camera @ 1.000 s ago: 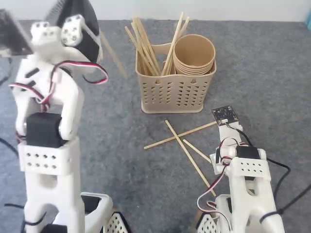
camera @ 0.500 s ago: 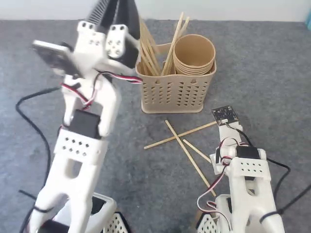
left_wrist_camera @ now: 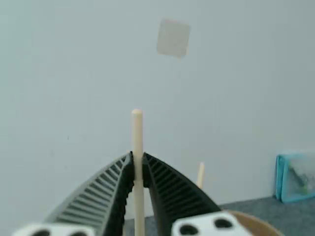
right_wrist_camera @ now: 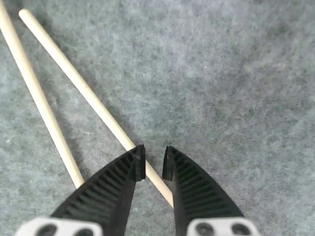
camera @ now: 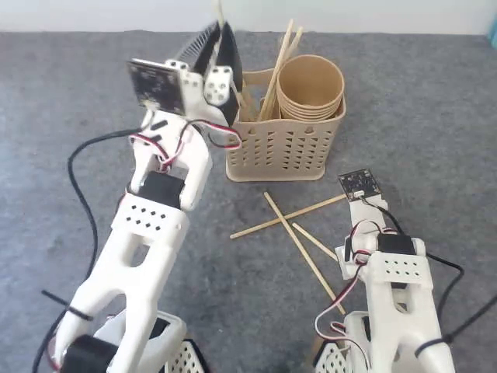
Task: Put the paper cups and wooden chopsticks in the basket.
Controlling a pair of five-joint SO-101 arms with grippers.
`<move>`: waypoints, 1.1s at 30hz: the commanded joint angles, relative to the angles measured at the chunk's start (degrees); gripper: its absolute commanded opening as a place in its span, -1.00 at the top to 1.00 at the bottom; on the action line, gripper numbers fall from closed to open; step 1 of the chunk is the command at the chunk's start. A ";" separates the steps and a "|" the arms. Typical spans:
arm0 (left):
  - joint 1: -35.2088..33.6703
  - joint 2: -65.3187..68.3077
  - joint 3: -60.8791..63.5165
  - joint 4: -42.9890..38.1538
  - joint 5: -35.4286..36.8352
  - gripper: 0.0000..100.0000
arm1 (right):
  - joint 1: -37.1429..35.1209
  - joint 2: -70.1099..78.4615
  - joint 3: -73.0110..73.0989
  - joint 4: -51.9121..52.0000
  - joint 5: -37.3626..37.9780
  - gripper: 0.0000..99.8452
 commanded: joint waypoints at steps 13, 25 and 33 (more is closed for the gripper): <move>-7.91 -26.29 -1.19 31.74 -2.46 0.43 | 0.31 -0.31 0.09 -1.89 -0.26 0.85; -21.01 -40.18 -3.21 67.60 -2.29 0.43 | -7.25 -0.04 1.14 -1.98 6.24 0.84; -28.92 -51.08 20.26 66.55 -0.62 0.43 | -8.40 -0.04 0.53 -4.70 8.35 0.69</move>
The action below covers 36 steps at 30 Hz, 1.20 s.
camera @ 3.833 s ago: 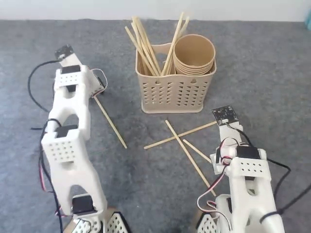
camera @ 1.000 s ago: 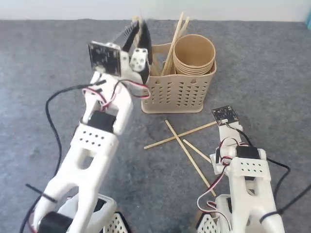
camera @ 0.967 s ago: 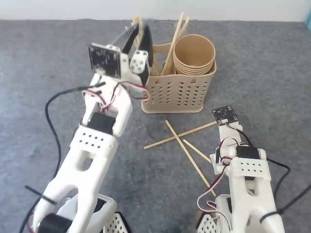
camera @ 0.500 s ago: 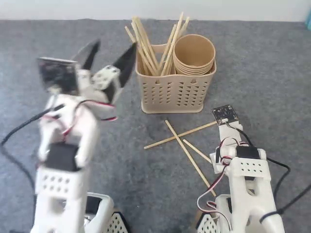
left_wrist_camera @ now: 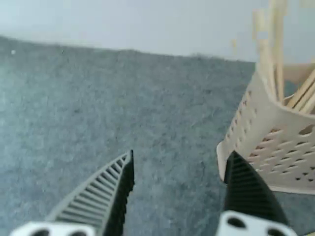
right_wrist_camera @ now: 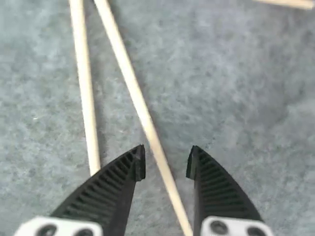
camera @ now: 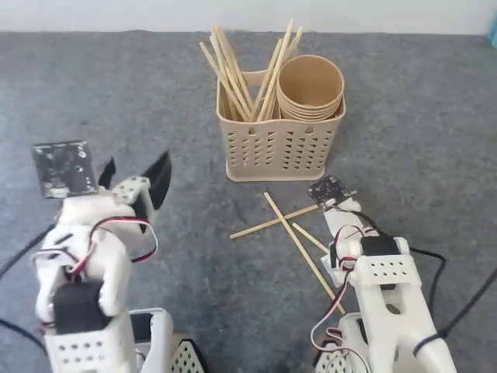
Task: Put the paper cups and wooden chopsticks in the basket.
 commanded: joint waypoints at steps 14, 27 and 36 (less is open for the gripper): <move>-4.84 -15.56 29.76 -16.53 0.88 0.43 | -10.51 5.14 -3.16 -9.45 2.73 0.70; -4.84 -15.74 32.84 -20.04 0.88 0.43 | -9.89 25.63 -16.62 -4.26 2.64 1.00; -1.85 -15.74 36.53 -23.91 1.05 0.43 | -10.42 13.76 -16.35 2.07 3.08 0.98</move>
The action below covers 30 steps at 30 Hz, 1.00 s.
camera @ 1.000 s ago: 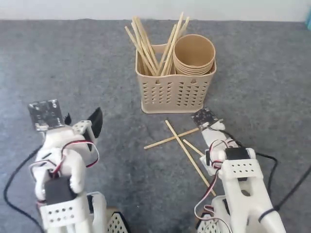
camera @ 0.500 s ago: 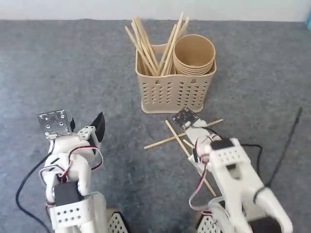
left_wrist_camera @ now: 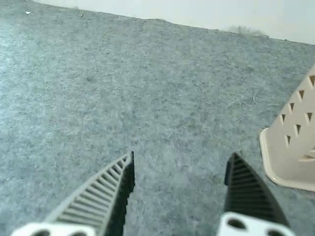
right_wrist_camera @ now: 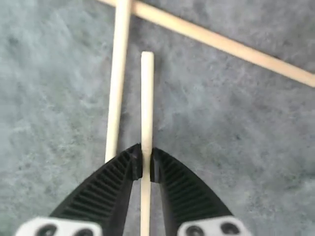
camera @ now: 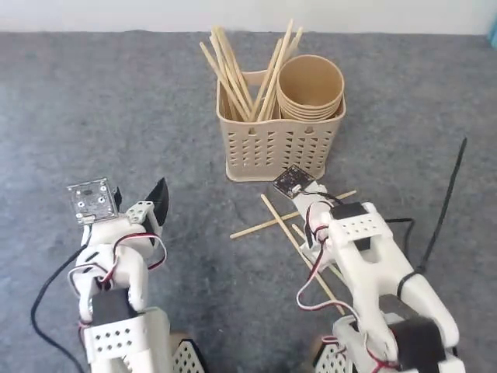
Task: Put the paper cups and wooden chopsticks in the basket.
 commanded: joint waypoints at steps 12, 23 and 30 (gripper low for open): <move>4.04 -0.79 0.48 -1.67 0.44 0.43 | -12.70 -46.29 -21.89 32.92 5.80 0.98; 4.04 -0.70 0.48 -1.67 0.44 0.43 | -12.70 -50.42 -28.66 2.24 -9.58 0.98; 4.04 -0.70 0.48 -1.67 0.53 0.43 | -12.70 -49.98 -25.58 -24.22 -17.67 0.98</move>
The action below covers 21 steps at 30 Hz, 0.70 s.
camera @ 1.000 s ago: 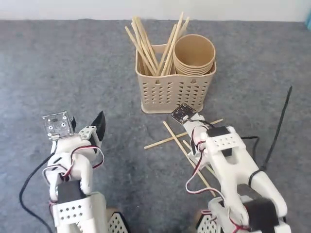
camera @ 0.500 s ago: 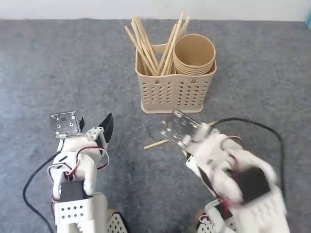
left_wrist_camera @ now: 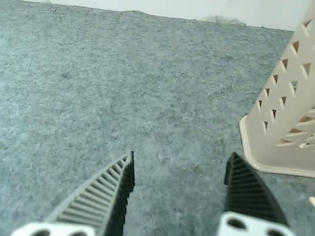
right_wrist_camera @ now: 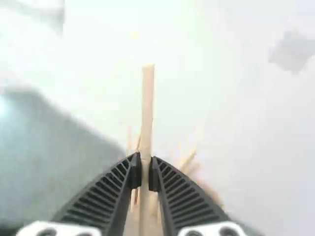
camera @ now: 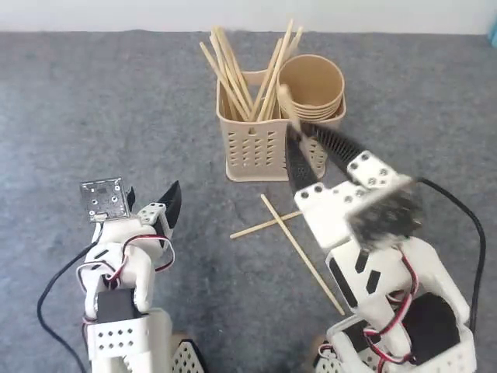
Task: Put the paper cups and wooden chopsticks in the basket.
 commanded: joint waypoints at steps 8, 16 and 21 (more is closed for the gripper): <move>0.44 -0.79 0.48 -1.85 0.53 0.43 | -0.04 12.18 0.79 -38.73 -6.33 0.98; 0.44 -0.79 0.57 -1.93 0.44 0.43 | 0.04 31.08 -7.12 -46.55 -6.42 0.98; 0.53 -0.79 0.57 -1.93 0.44 0.43 | 1.98 38.64 -12.13 -46.11 -11.78 0.98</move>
